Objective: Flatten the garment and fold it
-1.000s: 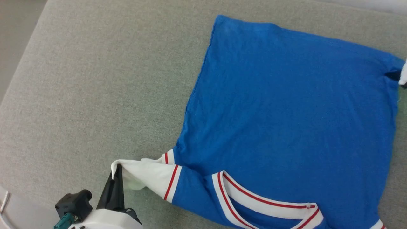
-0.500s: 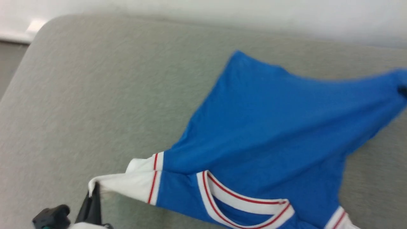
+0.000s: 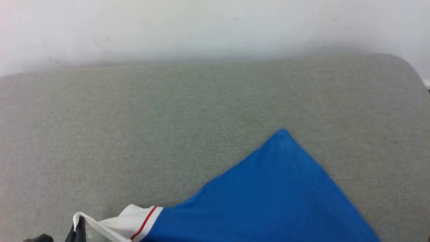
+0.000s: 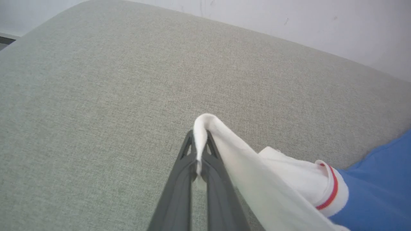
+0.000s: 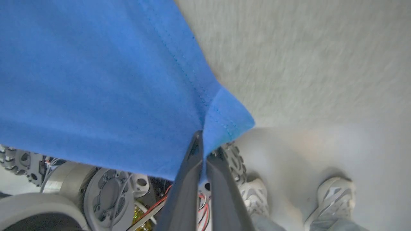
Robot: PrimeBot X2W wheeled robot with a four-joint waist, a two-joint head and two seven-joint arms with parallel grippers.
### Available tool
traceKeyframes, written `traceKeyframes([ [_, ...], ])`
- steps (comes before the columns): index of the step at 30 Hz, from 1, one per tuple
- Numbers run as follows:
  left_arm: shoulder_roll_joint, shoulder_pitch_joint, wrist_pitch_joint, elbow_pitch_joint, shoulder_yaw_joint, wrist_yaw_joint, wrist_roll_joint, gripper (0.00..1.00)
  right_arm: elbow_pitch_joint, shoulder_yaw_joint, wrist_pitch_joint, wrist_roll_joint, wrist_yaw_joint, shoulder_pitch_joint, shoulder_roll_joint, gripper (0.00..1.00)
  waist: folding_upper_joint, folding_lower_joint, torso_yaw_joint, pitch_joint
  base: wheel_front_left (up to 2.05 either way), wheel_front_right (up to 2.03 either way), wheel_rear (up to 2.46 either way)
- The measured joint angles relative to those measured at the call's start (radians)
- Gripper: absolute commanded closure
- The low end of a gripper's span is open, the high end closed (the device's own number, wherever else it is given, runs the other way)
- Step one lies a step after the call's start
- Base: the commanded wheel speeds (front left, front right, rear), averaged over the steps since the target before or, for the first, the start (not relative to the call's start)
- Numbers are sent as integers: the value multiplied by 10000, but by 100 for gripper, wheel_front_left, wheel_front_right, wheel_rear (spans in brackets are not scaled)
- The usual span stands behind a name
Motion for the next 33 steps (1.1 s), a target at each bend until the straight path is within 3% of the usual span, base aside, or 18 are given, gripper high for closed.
traceKeyframes([
  [4, 23, 12, 65, 33, 15, 0, -59, 100, 10, -341, -38, -65, 0, 1329, 1221, 100, 1, 0, -473, -212, 0, 0, 0],
  [5, 19, 34, 67, 40, 19, 0, -71, 100, 6, -360, -132, -46, 0, 1499, 1469, 87, 0, 0, -571, -256, 0, 0, 0],
  [6, 19, 53, 67, 48, 21, 2, -71, 100, -25, -389, -337, 4, 0, 1560, 1718, 29, 0, 0, -659, -292, 0, 0, 0],
  [7, 13, 60, 67, 50, 15, 2, -71, 100, -59, -458, -614, 58, 0, 1554, 1933, 0, 0, 0, -738, -323, 0, 0, 0],
  [10, 12, 81, 81, 48, -19, 4, -71, 100, -318, -692, -1875, 136, -2, 1249, 2184, 0, 0, 1, -919, -385, 0, 0, 0],
  [14, 15, 68, 165, -33, -105, 27, -59, 100, -437, -869, -4372, -481, -2, 20, 2142, 0, 1, 1, -975, -305, 0, 0, 0],
  [19, 13, -225, 263, -215, -272, 104, 46, 100, 529, 173, -6255, -1016, -2, -1925, 2025, 0, 0, 3, -904, -64, 0, 0, 0],
  [23, 6, -636, 393, -330, -537, 100, 211, 100, 1778, 1544, -6391, -1060, 0, -3467, 1852, 0, 0, 3, -728, 112, 0, 0, 0],
  [33, -224, -1420, 414, -314, -941, -4, 307, 100, 4569, 4090, -4955, -86, -2, -6760, 1586, 0, 0, 4, -172, 741, 0, 0, 0],
])
